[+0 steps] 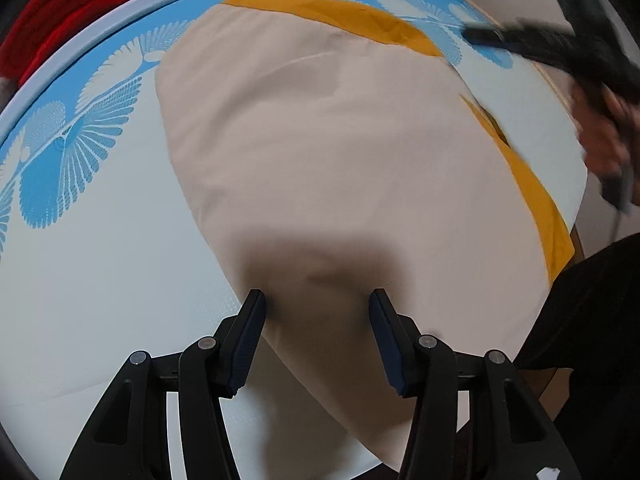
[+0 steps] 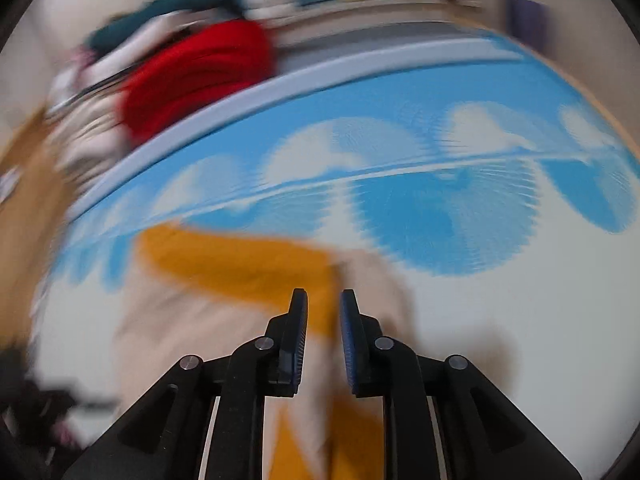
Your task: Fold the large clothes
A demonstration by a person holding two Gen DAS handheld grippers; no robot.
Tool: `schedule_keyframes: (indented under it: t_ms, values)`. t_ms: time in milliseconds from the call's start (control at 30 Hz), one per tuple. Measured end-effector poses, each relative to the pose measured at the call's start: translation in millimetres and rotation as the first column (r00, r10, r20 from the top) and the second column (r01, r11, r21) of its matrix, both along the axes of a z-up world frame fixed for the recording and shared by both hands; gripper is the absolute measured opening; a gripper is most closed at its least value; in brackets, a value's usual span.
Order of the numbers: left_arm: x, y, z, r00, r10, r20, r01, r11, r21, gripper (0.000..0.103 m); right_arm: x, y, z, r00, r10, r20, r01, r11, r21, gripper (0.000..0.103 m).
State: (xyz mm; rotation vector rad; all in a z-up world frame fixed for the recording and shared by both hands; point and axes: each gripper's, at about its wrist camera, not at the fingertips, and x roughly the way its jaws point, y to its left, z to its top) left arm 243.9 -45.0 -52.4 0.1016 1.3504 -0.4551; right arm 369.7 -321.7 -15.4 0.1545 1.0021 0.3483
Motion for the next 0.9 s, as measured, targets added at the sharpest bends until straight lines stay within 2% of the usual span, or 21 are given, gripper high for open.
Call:
schedule_keyframes:
  t_ms: [67,133,167,233,267,333,433,500,533,567,600,633,667,700,767,833,900]
  values:
    - [-2,0,4,1.0,0.006,0.001,-0.006,1.0,-0.028,0.049,-23,16,-5,0.985,0.17,-0.04,-0.171,0.985,-0.014,0.018]
    - [-4,0,5,1.0,0.005,-0.004,-0.005,0.999,-0.035,0.049,-43,31,-21,0.946,0.299,-0.123,-0.306,0.951,-0.046,0.018]
    - [-4,-2,2,1.0,-0.001,-0.01,0.001,1.0,-0.025,0.048,-56,40,-37,0.92,0.345,-0.185,-0.37,0.92,-0.127,0.018]
    - [-8,-7,-3,1.0,-0.02,-0.021,0.02,1.0,0.001,0.049,-71,48,-68,0.886,0.358,-0.294,-0.435,0.862,-0.26,0.018]
    - [-10,-9,-5,0.999,-0.034,-0.026,0.035,0.999,0.015,0.049,-76,46,-79,0.874,0.35,-0.338,-0.451,0.843,-0.293,0.018]
    - [-15,-10,-3,0.998,-0.056,-0.031,0.057,0.998,0.022,0.049,-78,40,-77,0.88,0.335,-0.337,-0.435,0.852,-0.29,0.019]
    - [-23,-3,8,0.996,-0.076,-0.04,0.075,0.996,-0.039,0.049,-76,28,-57,0.905,0.306,-0.296,-0.376,0.901,-0.216,0.022]
    - [-35,-8,7,0.989,-0.144,-0.04,0.143,0.989,-0.022,0.049,-76,21,-47,0.905,0.319,-0.28,-0.365,0.922,-0.128,0.044]
    - [-41,-11,0,0.982,-0.185,-0.049,0.186,0.983,0.011,0.049,-77,21,-50,0.894,0.328,-0.305,-0.374,0.921,-0.106,0.061]
    - [-49,-15,-8,0.972,-0.226,-0.061,0.229,0.972,0.053,0.05,-80,24,-57,0.878,0.338,-0.338,-0.397,0.91,-0.121,0.067]
    - [-57,-19,-16,0.963,-0.26,-0.074,0.266,0.96,0.09,0.055,-85,29,-68,0.85,0.362,-0.383,-0.443,0.884,-0.148,0.067]
    - [-61,-20,-20,0.956,-0.28,-0.081,0.288,0.952,0.104,0.056,-89,35,-77,0.829,0.379,-0.411,-0.479,0.861,-0.173,0.067]
    - [-63,-20,-20,0.955,-0.285,-0.083,0.293,0.951,0.101,0.058,-96,40,-87,0.806,0.401,-0.436,-0.527,0.821,-0.219,0.067]
    - [-62,-17,-18,0.956,-0.283,-0.082,0.29,0.953,0.087,0.057,-97,41,-90,0.8,0.406,-0.441,-0.54,0.809,-0.234,0.067]
    - [-56,-8,-7,0.966,-0.249,-0.07,0.251,0.967,0.029,0.058,-93,37,-87,0.804,0.399,-0.44,-0.526,0.824,-0.213,0.067]
    - [-37,11,7,0.989,-0.14,-0.046,0.137,0.989,-0.059,0.055,-82,28,-75,0.839,0.369,-0.4,-0.463,0.871,-0.166,0.067]
    - [-15,35,14,0.999,0.007,-0.052,-0.014,0.989,-0.148,0.059,-66,14,-67,0.881,0.302,-0.365,-0.36,0.927,-0.101,0.068]
